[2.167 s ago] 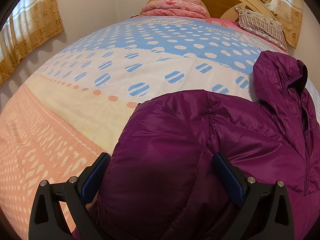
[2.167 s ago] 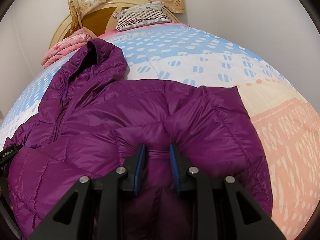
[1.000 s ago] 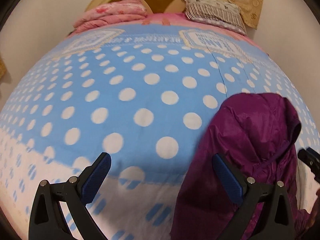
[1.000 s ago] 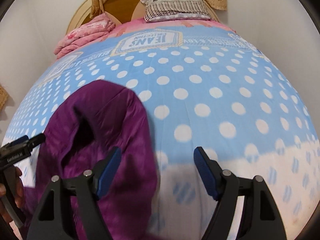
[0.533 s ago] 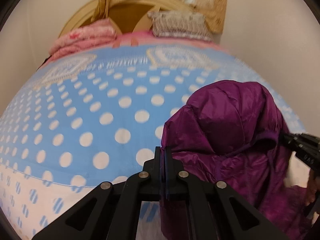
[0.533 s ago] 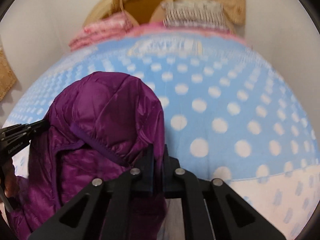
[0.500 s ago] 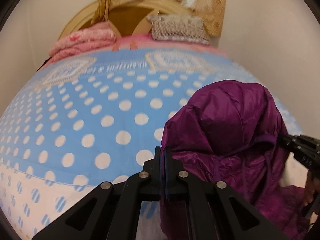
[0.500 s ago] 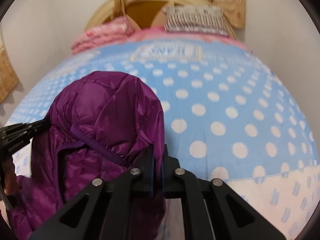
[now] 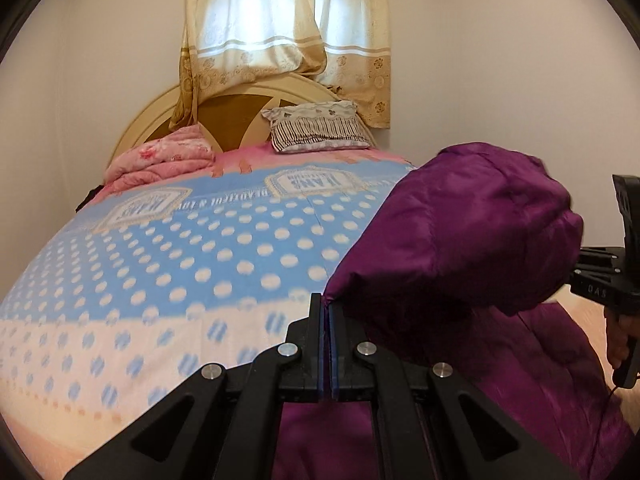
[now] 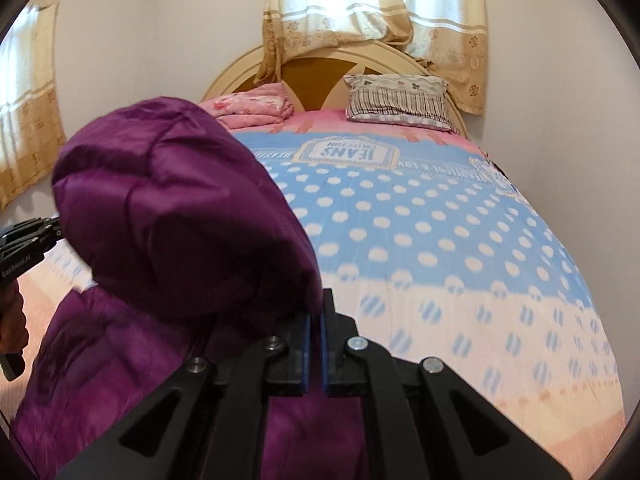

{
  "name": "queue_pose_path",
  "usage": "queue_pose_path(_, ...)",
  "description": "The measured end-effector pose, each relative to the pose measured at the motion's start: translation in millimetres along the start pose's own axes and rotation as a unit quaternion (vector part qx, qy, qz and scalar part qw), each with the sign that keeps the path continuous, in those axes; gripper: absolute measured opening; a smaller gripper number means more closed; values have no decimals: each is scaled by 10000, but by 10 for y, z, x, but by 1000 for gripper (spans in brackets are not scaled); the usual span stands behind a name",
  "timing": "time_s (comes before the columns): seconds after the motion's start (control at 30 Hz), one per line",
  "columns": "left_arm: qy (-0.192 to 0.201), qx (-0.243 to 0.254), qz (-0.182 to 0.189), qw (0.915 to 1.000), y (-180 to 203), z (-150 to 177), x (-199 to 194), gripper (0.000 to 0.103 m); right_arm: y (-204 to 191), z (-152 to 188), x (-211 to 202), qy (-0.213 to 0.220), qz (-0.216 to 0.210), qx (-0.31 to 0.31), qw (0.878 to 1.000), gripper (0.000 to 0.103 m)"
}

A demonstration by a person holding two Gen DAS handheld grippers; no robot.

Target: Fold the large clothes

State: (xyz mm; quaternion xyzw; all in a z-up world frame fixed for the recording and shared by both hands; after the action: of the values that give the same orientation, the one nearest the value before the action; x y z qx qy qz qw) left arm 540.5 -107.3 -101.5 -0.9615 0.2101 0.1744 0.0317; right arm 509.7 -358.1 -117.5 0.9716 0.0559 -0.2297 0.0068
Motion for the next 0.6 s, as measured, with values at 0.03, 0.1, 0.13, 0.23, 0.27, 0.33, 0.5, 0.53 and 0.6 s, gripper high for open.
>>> queue_pose_path(0.03,-6,15,-12,10000,28,68,-63,1,-33,33,-30,-26,-31,27,10000,4)
queue_pose_path(0.1,-31,15,-42,10000,73,218,-202,1,-71,147,-144,-90,-88,77,9999,4)
queue_pose_path(0.13,-43,-27,-12,10000,87,279,-241,1,-82,205,-202,-123,-125,104,9998,4)
queue_pose_path(0.23,-186,-12,-20,9998,118,517,-329,1,-137,405,-311,-327,-148,23,9994,4)
queue_pose_path(0.27,-281,-13,-19,9996,125,608,-338,1,-140,480,-318,-401,-134,-2,9991,4)
queue_pose_path(0.33,-471,76,-79,9988,143,773,-310,1,-123,622,-309,-558,-93,19,9984,4)
queue_pose_path(0.5,-732,215,-141,9970,195,1017,-312,0,-92,888,-286,-880,85,27,9961,3)
queue_pose_path(0.53,-782,213,-178,9966,195,1018,-322,1,-81,913,-288,-904,121,21,9958,3)
queue_pose_path(0.6,-1036,87,-79,9946,159,1007,-333,1,-35,959,-296,-961,159,25,9952,3)
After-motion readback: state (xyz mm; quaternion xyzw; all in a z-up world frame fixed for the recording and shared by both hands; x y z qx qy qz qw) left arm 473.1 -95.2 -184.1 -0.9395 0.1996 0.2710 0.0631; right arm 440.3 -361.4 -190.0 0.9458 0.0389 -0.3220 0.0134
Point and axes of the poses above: each gripper's, at about its wrist camera, not at the fingertips, and x roughly the way its jaws point, y to its right, z to its underside, the point moved 3 cm from there along x, roughly the way its jaws point, and after that the axes turned 9 degrees about y, right-handed, at the moved point
